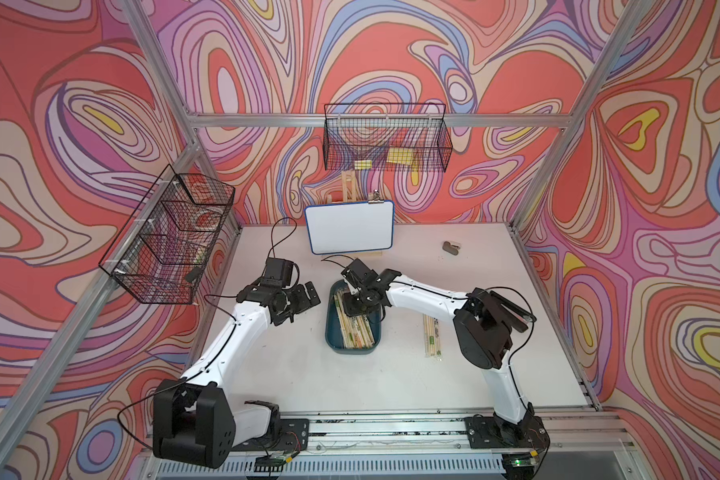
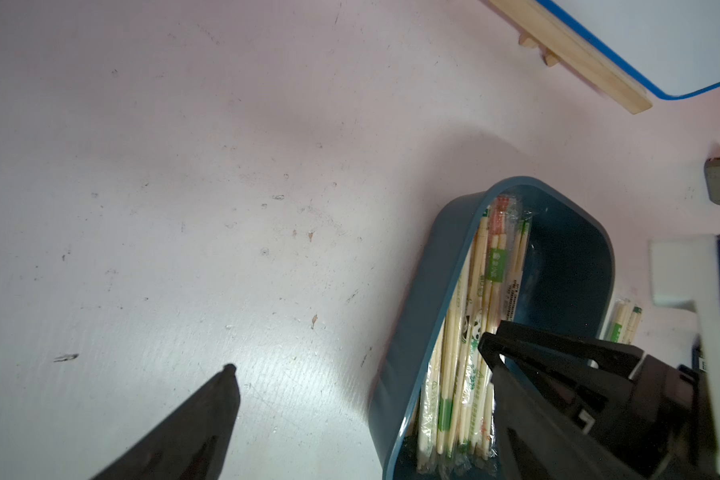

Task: Take the paired disposable chopsticks out of the storage box
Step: Pick up the paired disposable chopsticks from the storage box.

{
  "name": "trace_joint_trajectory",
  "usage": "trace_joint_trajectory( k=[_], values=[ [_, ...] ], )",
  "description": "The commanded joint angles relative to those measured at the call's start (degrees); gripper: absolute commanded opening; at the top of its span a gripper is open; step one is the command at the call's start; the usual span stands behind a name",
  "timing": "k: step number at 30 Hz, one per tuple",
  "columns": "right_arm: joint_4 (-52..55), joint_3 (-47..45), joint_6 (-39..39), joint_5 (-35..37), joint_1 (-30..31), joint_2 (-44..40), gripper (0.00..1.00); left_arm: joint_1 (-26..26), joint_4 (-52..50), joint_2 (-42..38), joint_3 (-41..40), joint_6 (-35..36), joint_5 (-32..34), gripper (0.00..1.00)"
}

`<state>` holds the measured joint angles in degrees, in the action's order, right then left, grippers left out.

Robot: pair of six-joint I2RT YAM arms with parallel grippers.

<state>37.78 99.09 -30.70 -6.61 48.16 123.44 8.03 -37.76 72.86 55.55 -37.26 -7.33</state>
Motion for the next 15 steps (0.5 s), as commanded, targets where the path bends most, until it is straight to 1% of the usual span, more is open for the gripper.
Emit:
trace_joint_trajectory(
  k=[1,10,15],
  values=[
    [1.14,1.62,0.53,1.00,0.27,2.06,0.30,-0.56,-0.30,-0.35,-0.34,0.93,-0.40,1.00],
    [2.27,3.07,1.00,1.43,0.30,4.48,0.22,-0.65,0.05,-0.35,-0.86,1.03,-0.65,1.00],
    [2.35,3.29,0.99,1.26,0.28,5.25,0.22,-0.74,0.14,-0.35,-1.06,1.04,-0.66,1.00]
  ],
)
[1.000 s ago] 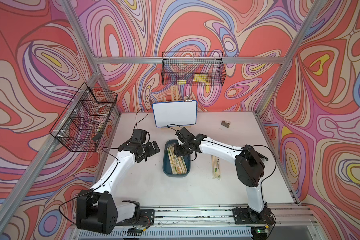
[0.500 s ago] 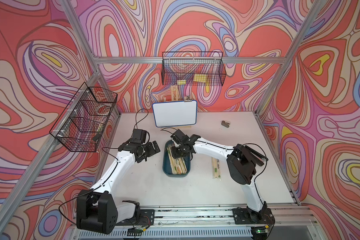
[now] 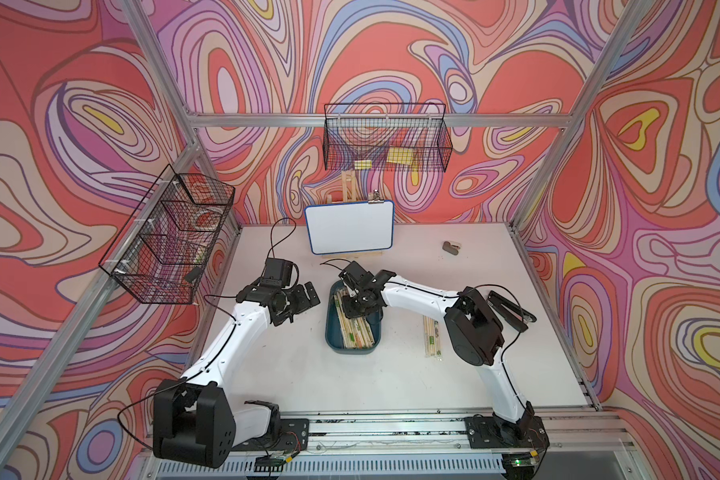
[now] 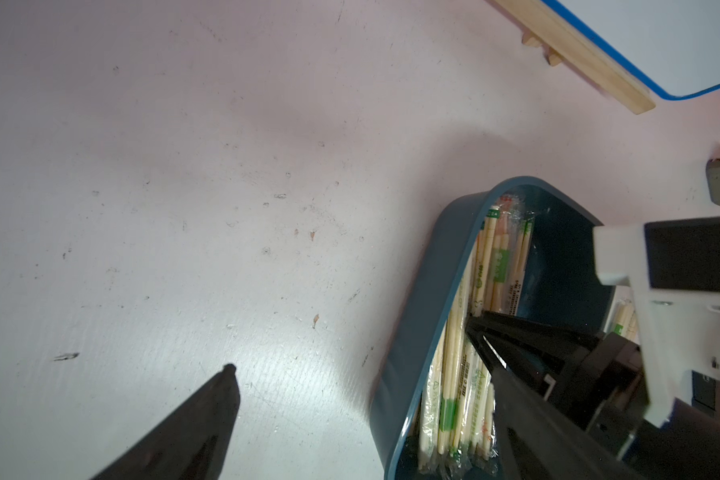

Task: Take the paired disposable chopsticks out of the storage box
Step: Pick up the paired disposable chopsticks from the storage box.

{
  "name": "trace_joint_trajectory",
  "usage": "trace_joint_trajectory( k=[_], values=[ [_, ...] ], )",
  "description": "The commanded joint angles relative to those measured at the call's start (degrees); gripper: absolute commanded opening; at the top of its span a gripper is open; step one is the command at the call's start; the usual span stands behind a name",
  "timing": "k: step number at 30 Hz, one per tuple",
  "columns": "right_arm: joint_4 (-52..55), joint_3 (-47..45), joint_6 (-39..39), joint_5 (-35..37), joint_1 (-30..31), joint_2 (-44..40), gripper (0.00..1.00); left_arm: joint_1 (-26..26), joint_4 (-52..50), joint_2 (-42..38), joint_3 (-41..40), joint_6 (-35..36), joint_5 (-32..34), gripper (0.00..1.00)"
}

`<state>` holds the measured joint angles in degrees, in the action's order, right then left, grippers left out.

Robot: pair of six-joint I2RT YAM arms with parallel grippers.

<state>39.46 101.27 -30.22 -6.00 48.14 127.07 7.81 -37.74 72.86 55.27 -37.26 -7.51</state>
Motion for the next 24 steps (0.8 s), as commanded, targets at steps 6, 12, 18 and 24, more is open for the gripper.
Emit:
trace_joint_trajectory(
  k=[6,12,18,24],
  values=[
    [0.82,1.10,0.43,0.34,0.31,1.48,0.14,-0.58,0.34,-0.26,-0.95,0.81,-0.64,1.00],
    [1.15,0.09,0.46,1.15,0.30,-0.64,0.06,-0.61,0.38,-0.17,-0.97,0.65,-0.93,1.00],
    [1.98,-0.55,0.62,3.59,0.24,-3.61,0.04,-0.61,0.38,-0.10,-0.93,0.48,-1.04,1.00],
    [1.85,-0.79,0.25,4.92,0.02,-6.49,0.03,-0.61,0.29,-0.35,-1.01,0.51,-1.14,1.00]
  ],
)
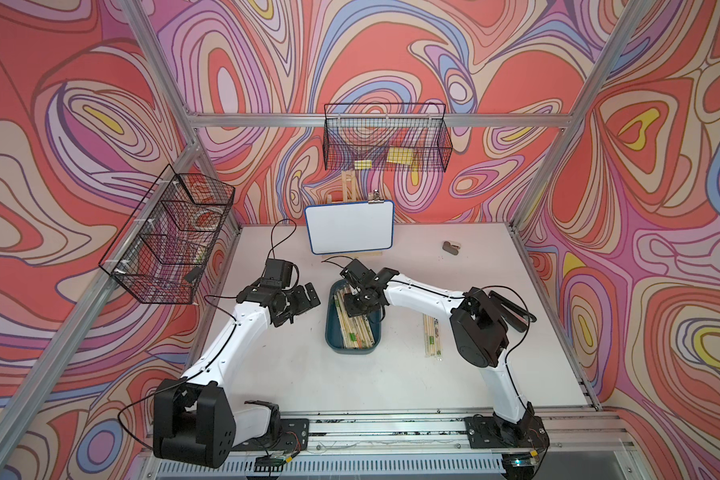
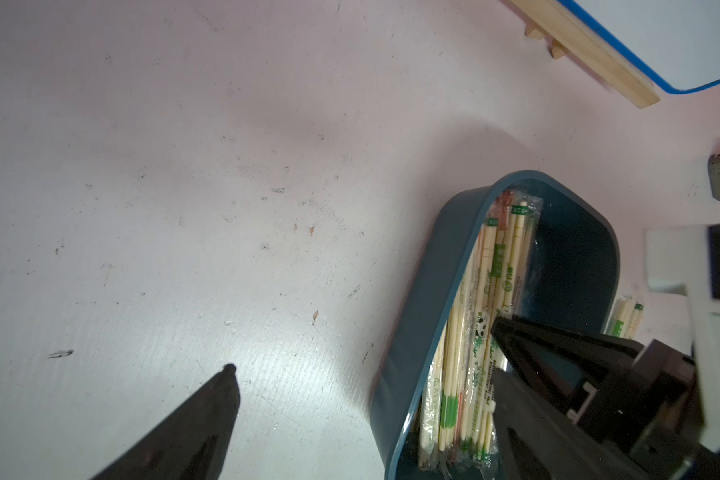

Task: Take the paired disposable chopsticks out of the storage box
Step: Pick up the paired disposable chopsticks from the storage box, then place the paired disposable chopsticks at the center of the board.

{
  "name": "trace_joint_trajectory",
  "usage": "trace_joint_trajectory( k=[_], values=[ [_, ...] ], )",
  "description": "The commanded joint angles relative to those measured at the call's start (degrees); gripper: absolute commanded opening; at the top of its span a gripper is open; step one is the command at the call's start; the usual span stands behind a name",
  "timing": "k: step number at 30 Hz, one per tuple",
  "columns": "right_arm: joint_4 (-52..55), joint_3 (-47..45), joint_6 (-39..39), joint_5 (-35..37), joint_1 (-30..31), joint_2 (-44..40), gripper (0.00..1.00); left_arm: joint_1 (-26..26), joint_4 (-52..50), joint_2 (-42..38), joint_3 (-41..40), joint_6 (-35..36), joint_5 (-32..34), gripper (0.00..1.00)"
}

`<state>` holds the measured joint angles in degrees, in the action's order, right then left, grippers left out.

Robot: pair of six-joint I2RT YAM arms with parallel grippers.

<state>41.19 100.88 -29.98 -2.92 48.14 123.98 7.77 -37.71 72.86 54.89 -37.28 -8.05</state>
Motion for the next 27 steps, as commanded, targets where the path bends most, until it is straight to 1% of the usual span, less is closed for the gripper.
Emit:
trace_joint_trajectory(
  k=[1,7,11,15,19,24,27],
  values=[
    [-0.16,-0.37,-0.09,1.74,-0.18,-3.90,0.03,-0.54,0.17,-0.35,-0.66,0.52,-0.71,1.00],
    [-1.44,-1.45,-1.53,1.18,-1.43,-7.59,0.02,-0.56,0.18,-0.57,-0.75,0.71,-1.60,1.00],
    [-1.81,-3.70,-2.30,2.56,-2.81,-11.26,0.01,-0.48,0.45,-0.78,-1.00,0.16,-2.43,1.00],
    [-1.03,-7.49,-3.63,5.10,-5.34,-15.22,0.01,-0.06,0.90,-0.75,-1.36,-1.07,-3.27,1.00],
    [0.78,-11.66,-3.70,7.79,-7.69,-18.41,0.01,1.77,1.06,-0.70,-1.05,-1.65,-2.70,1.00],
    [3.91,-15.37,-3.63,13.69,-8.00,-19.13,0.00,3.59,1.16,-0.17,-0.40,-2.45,-2.09,1.00],
    [5.59,-17.11,-4.12,15.74,-7.97,-18.30,0.00,4.35,1.33,0.14,-0.24,-2.79,-1.89,1.00]
  ],
)
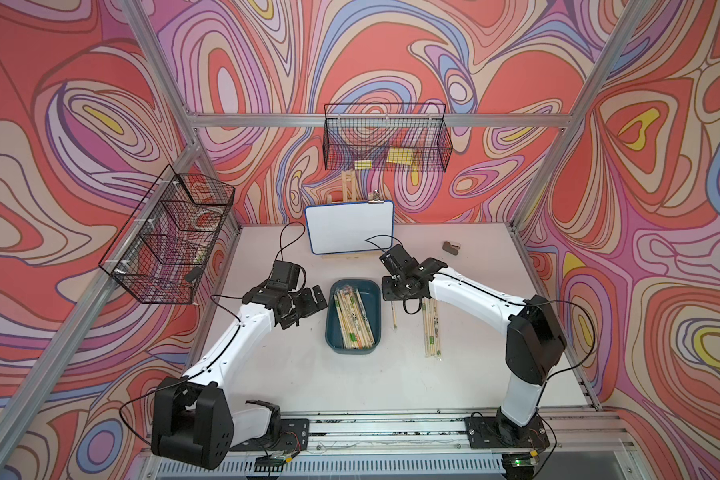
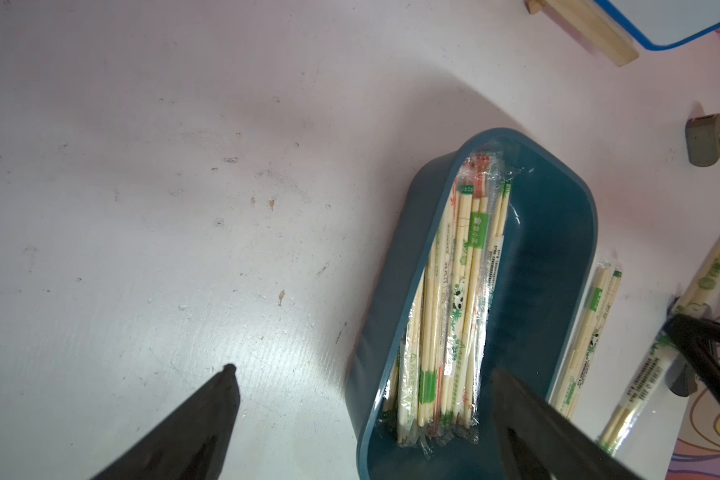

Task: Take the paired disposable chopsticks out of the storage box
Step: Place the paired disposable chopsticks at the center of the board.

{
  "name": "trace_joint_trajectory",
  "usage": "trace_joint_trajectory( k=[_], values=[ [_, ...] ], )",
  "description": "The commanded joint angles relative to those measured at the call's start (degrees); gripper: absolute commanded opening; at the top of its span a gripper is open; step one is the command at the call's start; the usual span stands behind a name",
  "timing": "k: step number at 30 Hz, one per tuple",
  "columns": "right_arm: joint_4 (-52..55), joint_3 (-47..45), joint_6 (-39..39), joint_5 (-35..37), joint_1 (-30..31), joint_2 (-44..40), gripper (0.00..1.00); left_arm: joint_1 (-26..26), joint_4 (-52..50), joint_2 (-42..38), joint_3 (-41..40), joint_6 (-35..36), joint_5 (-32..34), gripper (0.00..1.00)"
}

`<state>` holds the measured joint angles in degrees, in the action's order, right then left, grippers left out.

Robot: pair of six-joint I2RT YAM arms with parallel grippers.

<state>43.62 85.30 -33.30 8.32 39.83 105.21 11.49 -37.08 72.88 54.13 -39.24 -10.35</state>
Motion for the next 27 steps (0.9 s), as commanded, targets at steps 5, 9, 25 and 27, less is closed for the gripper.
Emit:
trace_joint_trajectory(
  k=[5,9,25,27],
  values=[
    [3.67,-5.53,-2.45,7.66,0.33,1.10,0.00,1.43,0.33,0.34,0.93,-1.01,0.81,1.00],
    [2.97,-8.29,-3.70,8.34,0.33,1.27,0.00,1.69,0.06,0.24,1.07,-1.21,0.96,1.00],
    [4.25,-11.28,-4.70,13.42,0.33,4.12,0.00,2.13,0.07,-0.27,0.37,-1.76,1.21,1.00],
    [4.42,-11.55,-4.82,13.79,0.33,4.38,0.00,2.21,0.17,-0.27,0.28,-1.71,1.23,1.00]
  ],
)
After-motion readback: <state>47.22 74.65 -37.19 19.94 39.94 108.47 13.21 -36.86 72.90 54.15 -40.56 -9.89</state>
